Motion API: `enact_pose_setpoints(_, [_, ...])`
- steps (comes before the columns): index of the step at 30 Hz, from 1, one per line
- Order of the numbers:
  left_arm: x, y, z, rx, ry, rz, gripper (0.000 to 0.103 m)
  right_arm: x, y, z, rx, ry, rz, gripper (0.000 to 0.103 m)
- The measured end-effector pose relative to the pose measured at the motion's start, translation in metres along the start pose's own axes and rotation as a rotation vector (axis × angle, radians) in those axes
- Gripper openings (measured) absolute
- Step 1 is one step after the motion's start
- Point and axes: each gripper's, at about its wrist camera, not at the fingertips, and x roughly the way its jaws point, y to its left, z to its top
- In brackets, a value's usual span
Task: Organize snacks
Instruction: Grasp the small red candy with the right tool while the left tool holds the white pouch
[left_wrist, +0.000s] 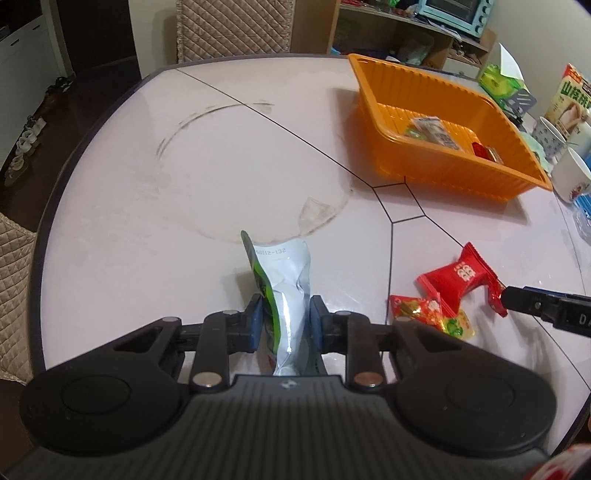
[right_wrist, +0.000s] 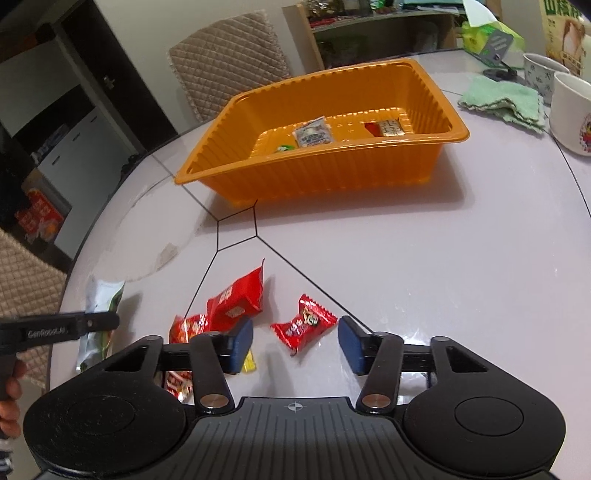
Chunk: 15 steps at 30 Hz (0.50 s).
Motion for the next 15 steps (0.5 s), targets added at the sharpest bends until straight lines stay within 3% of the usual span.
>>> enact_pose_setpoints(6, [0.001, 0.002, 0.000, -0.003, 0.007, 0.003, 0.023, 0.011, -0.003, 0.007, 0.042, 0.022, -0.036, 0.035])
enact_pose_setpoints(15, [0.003, 0.000, -0.002, -0.002, 0.012, -0.004, 0.023, 0.018, 0.008, 0.000, -0.079, 0.052, -0.049, 0.026])
